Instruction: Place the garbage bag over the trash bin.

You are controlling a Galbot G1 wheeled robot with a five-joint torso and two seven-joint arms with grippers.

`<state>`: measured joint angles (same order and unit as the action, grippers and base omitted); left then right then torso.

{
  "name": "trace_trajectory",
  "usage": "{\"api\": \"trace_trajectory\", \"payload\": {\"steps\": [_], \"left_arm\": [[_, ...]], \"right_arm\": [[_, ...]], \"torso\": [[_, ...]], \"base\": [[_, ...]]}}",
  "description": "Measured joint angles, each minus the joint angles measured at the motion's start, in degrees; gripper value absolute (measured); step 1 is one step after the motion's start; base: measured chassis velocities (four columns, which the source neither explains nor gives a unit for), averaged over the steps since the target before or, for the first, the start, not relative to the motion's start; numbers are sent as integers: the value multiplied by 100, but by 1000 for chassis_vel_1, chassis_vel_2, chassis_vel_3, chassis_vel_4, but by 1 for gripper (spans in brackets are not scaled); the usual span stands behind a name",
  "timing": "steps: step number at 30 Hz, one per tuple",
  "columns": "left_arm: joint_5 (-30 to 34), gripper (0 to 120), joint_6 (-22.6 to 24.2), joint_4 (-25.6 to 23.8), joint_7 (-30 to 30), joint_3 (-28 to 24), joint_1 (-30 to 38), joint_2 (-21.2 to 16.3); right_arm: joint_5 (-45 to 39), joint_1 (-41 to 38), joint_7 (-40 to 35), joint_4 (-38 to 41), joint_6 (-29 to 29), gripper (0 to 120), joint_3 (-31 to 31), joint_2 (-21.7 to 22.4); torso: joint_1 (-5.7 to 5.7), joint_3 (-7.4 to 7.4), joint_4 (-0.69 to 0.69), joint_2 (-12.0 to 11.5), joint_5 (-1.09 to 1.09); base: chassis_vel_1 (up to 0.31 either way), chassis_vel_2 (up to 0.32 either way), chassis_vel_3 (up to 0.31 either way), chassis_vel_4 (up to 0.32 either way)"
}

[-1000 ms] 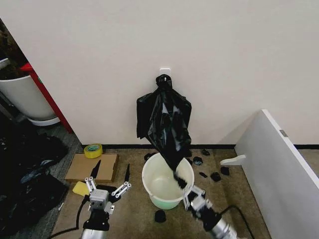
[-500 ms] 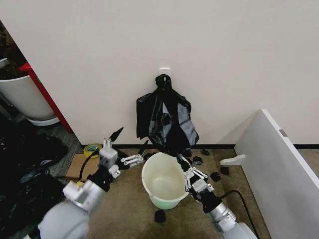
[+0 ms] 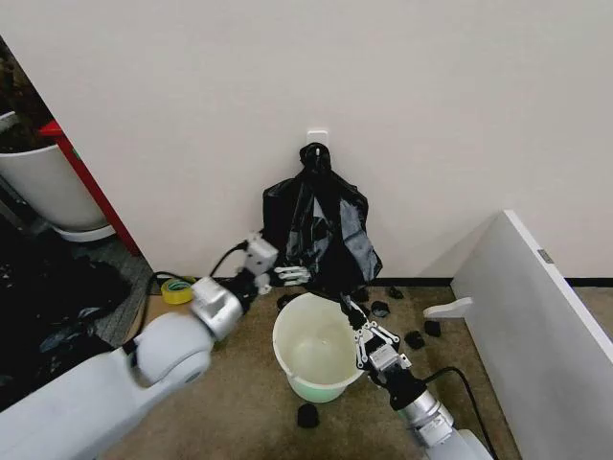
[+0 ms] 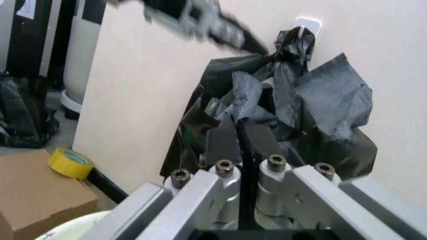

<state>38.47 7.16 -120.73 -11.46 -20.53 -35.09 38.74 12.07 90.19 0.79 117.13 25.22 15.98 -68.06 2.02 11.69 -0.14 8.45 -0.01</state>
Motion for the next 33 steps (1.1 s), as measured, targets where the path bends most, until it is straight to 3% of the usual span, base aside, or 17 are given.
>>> {"api": "trace_trajectory", "payload": {"steps": [4,8,11,16,22,26,27,33], "left_arm": [[321,99,560,88,2,-582,769,120],[509,99,838,201,-88,-837,1244,291],[706,98,1296,331,-364,-1019,1666,529],[1002,95,1913,382,-584,-1146,1943,716],[929,90,2592,441,-689,-1252,2124,863],[1091,74,3171,460,-781,-1250,2212,998],[1091,74,3171,460,-781,-1250,2212,998],[1656,47,3539,670,-1170,-1217,2340,1348]], "right_arm": [[-3,28,-3,17,37,0,78,-11],[-19,44,-7,37,55,0,119,-2],[-39,71,-13,48,85,0,177,4],[-73,97,-19,59,103,0,204,6],[-97,83,-30,59,112,0,212,6],[-102,56,-38,26,158,0,251,22],[-102,56,-38,26,158,0,251,22],[-144,53,-58,25,165,0,291,40]], "torso": [[0,-1,1,0,0],[-1,-1,1,0,5],[0,-1,-2,0,4],[-1,-1,0,1,2],[-1,-1,0,1,2],[-1,-1,1,1,2],[-1,-1,1,1,2],[-1,-1,-1,1,2]], "base": [[0,0,0,0],[0,0,0,0],[0,0,0,0],[0,0,0,0],[0,0,0,0],[0,0,0,0],[0,0,0,0],[0,0,0,0]]}}
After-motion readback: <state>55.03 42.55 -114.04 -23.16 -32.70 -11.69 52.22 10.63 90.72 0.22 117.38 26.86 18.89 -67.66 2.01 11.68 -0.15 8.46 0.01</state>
